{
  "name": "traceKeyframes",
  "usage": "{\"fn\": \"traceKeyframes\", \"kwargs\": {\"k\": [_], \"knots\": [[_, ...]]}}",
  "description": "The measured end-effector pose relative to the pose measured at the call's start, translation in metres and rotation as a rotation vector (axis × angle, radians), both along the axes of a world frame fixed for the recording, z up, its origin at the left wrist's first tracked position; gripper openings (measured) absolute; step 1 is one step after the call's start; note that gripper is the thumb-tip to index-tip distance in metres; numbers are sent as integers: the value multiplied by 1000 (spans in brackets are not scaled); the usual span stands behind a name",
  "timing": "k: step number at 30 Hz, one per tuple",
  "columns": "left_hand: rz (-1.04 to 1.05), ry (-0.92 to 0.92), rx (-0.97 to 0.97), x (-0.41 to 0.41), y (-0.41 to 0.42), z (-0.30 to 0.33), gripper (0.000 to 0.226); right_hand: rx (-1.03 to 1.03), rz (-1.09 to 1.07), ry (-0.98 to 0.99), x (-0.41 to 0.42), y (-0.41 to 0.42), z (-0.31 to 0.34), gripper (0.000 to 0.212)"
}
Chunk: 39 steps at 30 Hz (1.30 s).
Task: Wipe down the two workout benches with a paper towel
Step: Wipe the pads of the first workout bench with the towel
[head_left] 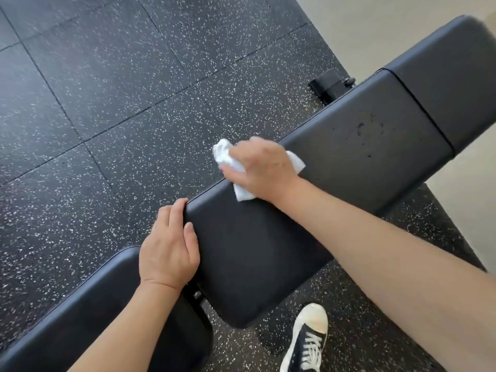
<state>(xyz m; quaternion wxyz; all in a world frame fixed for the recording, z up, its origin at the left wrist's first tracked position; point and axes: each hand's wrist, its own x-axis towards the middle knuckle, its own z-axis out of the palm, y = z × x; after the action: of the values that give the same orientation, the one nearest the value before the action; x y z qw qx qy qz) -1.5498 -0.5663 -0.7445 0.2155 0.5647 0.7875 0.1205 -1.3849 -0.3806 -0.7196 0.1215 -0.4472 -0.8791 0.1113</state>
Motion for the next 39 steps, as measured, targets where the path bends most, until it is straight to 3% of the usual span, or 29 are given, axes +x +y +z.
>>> {"fn": "traceKeyframes", "kwargs": {"k": [3,6,9,11,14,18,20,22,25,28,31,35,37,39], "knots": [[11,-1,-6,-1,0,-2,55,35,-328,-79,44,53,-1,36],[7,-12,-7,-3,-1,-2,55,74,-421,-78,41,39,0,32],[4,-16,-1,-2,-1,-3,55,129,-272,-86,-11,-39,-4,18],[-1,-19,6,-3,-2,-4,54,88,-118,30,-26,-105,-6,18],[16,-34,4,-2,-1,-5,53,-7,-21,139,12,-186,-9,26],[11,-29,17,-1,-3,-5,53,101,117,9,89,-195,-10,35],[19,-30,20,-1,-4,-6,53,213,-16,-29,125,-159,-16,25],[27,-35,22,0,-4,-6,53,257,-320,-86,147,-116,-13,25],[26,-30,22,1,-4,-4,52,169,-659,-108,136,-92,-9,28],[31,-22,8,1,-5,-2,52,162,-527,-213,66,-128,-11,37],[15,-22,-2,0,-5,0,55,103,-274,-69,-6,-212,-12,12],[-7,-58,10,-5,-8,-1,46,103,124,54,4,-263,-14,25],[-54,-93,40,-9,-8,-3,46,144,91,55,32,-240,-10,14],[-145,-60,89,-11,-6,-1,49,266,-54,-38,70,-202,-11,28]]}}
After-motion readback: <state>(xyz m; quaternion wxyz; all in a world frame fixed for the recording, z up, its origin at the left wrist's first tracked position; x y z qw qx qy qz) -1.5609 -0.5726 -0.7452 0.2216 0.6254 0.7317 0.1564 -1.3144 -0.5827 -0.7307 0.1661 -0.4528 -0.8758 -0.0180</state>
